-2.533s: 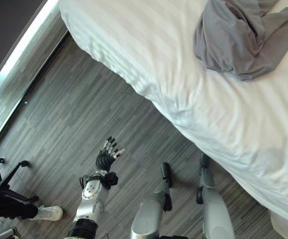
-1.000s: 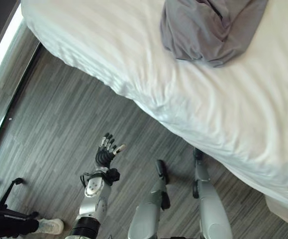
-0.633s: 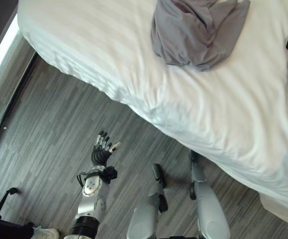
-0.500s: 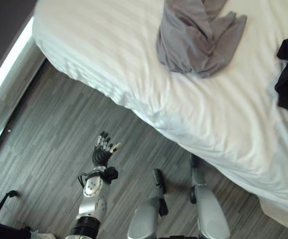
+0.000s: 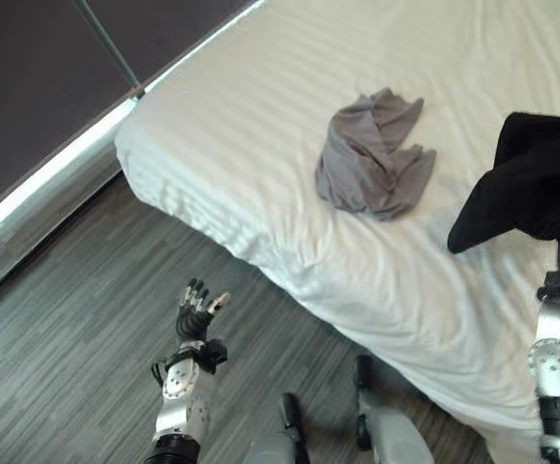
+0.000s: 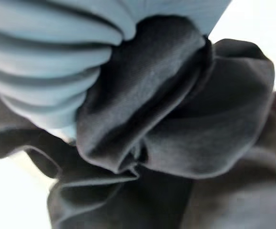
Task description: Pick up bed clothes into laundry basket.
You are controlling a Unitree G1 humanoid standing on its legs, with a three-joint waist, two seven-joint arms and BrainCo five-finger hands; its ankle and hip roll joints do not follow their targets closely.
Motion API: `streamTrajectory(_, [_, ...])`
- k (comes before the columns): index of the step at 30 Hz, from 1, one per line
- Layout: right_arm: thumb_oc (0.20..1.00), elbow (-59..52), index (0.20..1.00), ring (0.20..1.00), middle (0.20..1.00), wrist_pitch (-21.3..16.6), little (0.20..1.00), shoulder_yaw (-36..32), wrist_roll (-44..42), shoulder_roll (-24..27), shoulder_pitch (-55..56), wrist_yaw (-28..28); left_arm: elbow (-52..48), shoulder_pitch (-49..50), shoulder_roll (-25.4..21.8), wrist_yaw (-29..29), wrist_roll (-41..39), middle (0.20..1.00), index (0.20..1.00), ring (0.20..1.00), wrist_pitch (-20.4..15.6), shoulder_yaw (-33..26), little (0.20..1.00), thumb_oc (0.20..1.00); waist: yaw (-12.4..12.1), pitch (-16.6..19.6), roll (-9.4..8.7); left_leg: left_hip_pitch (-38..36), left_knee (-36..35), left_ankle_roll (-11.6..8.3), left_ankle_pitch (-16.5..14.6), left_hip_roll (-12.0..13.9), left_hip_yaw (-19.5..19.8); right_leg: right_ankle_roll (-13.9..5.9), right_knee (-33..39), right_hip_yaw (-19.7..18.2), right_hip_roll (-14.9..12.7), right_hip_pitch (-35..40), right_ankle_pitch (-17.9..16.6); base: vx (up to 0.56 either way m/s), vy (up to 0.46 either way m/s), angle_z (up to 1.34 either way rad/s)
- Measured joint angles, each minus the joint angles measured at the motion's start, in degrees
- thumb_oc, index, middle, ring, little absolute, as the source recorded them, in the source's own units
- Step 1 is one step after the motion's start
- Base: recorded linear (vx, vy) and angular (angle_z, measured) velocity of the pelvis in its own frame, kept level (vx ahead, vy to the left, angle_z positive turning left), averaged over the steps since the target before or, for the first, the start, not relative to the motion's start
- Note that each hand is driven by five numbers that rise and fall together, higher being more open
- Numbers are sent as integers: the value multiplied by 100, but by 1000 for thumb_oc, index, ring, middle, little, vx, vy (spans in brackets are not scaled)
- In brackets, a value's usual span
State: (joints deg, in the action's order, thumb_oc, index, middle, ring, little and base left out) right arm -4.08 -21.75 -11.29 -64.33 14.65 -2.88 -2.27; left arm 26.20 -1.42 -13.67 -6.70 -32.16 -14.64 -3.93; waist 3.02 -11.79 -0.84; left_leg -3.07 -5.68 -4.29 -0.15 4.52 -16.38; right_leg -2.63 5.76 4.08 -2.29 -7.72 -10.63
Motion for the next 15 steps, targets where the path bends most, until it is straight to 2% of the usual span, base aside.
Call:
streamTrajectory(2, [200, 207, 200, 200, 200, -58, 200, -5, -224, -508, 306, 161, 14, 32, 20, -5, 73, 1000, 1000, 1000, 1, -32, 1000, 1000, 11, 174, -24, -119, 0, 9, -33, -5, -6, -8, 0, -12, -4, 105, 17, 50, 34, -4])
streamTrajectory(4, [200, 431, 200, 200, 200, -70, 200, -25, -331, -694, 428, 172, 54, 70, 20, -4, 95, 1000, 1000, 1000, 1, -42, 1000, 1000, 19, 271, -13, -117, -1, 34, -72, -11, -11, -11, 1, -36, -11, 106, 18, 58, 32, -5])
streamTrajectory(6, [200, 1395, 200, 200, 200, -177, 200, -127, -406, -960, 555, 183, 185, 167, 39, -22, 92, 1000, 1000, 1000, -33, -52, 1000, 1000, 23, 399, 31, -134, -1, 45, -73, -17, -9, -8, 1, -43, -17, 110, 20, 59, 29, -1])
streamTrajectory(9, [200, 2041, 200, 200, 200, -267, 200, -286, -901, -1308, 592, 81, 285, 236, 146, -42, 79, 1000, 1000, 1000, -37, -49, 1000, 1000, 26, 453, 157, -125, -1, 58, -63, -18, -15, -12, 1, -57, -14, 95, 17, 35, 14, -2])
streamTrajectory(15, [200, 1817, 200, 200, 200, -247, 200, 26, -987, -934, 700, 12, 274, 283, 217, -44, 78, 1000, 1000, 1000, -46, -23, 1000, 1000, 140, 511, 255, -145, -1, 65, -55, 4, -54, -9, 2, -102, 21, 98, 17, 14, -3, -3])
